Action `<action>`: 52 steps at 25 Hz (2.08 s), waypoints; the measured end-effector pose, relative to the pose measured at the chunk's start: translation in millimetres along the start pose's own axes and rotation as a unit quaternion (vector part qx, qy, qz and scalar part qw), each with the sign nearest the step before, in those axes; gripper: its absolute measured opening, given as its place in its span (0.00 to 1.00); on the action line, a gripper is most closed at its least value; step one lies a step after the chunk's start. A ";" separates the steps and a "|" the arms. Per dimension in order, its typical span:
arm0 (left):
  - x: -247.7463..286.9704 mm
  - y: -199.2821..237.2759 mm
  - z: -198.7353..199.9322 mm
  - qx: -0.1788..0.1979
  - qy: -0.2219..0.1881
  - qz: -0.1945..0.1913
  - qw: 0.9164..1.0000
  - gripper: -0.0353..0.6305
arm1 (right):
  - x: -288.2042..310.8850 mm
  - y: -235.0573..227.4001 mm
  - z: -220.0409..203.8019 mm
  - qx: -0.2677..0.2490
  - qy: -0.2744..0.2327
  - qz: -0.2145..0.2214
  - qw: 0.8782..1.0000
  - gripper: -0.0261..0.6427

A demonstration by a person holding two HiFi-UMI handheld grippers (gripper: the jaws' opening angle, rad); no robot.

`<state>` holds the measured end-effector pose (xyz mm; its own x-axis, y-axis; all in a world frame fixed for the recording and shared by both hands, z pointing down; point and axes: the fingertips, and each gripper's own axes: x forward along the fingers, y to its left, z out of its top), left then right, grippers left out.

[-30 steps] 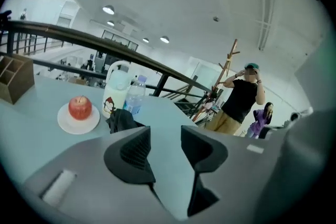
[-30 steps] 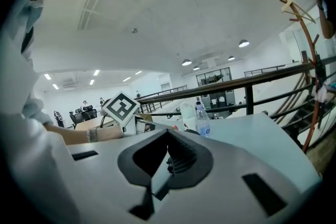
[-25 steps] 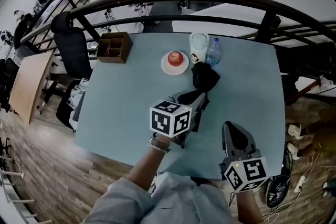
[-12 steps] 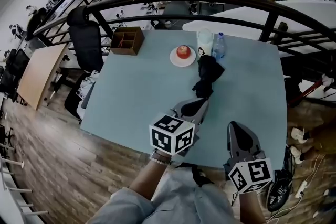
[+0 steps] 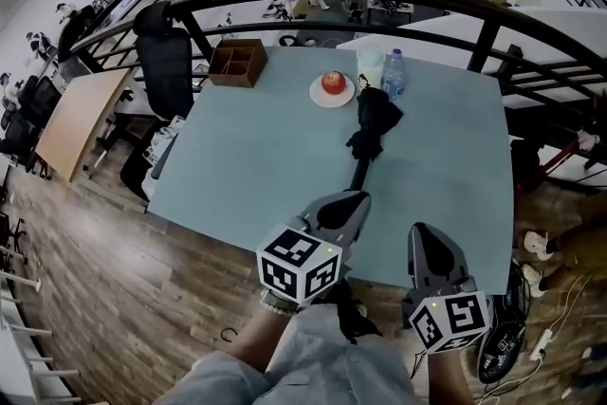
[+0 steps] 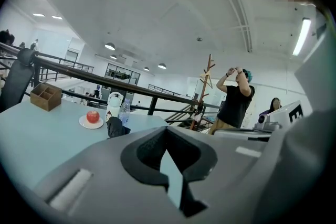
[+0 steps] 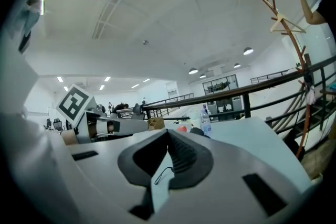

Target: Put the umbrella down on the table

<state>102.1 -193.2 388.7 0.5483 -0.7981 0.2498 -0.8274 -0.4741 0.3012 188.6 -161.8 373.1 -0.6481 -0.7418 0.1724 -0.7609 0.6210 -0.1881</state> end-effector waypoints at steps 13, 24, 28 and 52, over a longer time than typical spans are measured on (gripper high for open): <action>-38.6 -14.4 18.7 0.029 -0.028 0.009 0.999 0.06 | -22.8 8.1 19.8 -0.009 -0.026 -0.020 0.999 0.04; -61.3 7.3 42.4 0.033 -0.046 -0.005 0.998 0.06 | 5.2 34.4 40.3 -0.019 -0.044 -0.028 0.998 0.04; -67.4 9.6 48.3 0.041 -0.050 -0.014 0.998 0.06 | 19.5 50.5 47.5 -0.026 -0.049 -0.018 0.998 0.04; -81.5 31.0 42.8 0.055 -0.038 -0.024 0.997 0.06 | 46.3 83.9 52.8 -0.060 -0.049 -0.006 0.997 0.04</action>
<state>26.5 -158.7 338.3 0.5803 -0.7975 0.1650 -0.8109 -0.5470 0.2079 96.5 -157.4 314.3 -0.6366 -0.7673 0.0772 -0.7711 0.6329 -0.0689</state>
